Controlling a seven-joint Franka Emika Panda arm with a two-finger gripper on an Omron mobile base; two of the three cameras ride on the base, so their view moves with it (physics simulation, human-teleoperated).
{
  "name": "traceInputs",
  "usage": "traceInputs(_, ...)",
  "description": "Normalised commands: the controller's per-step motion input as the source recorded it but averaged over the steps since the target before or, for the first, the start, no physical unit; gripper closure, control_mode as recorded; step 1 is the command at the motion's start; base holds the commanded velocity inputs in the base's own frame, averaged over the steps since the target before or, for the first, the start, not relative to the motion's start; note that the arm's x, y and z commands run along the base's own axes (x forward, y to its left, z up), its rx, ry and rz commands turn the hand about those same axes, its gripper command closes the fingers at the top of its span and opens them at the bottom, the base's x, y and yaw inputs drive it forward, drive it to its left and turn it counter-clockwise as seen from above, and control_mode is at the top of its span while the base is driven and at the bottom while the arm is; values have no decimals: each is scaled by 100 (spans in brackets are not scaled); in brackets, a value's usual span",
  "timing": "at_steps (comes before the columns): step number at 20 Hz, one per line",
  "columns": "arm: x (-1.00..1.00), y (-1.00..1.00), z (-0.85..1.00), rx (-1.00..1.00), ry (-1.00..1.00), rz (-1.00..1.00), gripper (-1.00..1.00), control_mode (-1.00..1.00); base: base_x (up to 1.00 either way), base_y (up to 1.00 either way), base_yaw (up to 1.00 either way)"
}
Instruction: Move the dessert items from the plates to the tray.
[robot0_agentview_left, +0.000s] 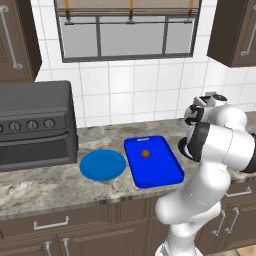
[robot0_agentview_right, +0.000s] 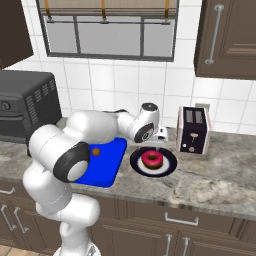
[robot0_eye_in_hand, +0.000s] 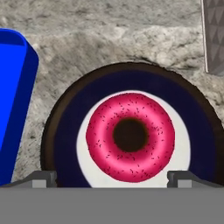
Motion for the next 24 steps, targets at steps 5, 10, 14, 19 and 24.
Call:
traceInputs(5, 0, 0, -13, 0, 0, 0, -100, -100, 0, 0, 0)
traceInputs(10, 0, 5, -15, 0, 0, 0, -100, -100, 0, 0, 0)
traceInputs(14, 0, 0, -9, 0, 0, 0, -100, -100, 0, 0, 0)
traceInputs(19, 0, 0, -13, 0, 0, 0, -100, -100, 0, 0, 0)
traceInputs(24, 0, 12, -21, 0, 0, 0, -100, -100, 0, 0, 0)
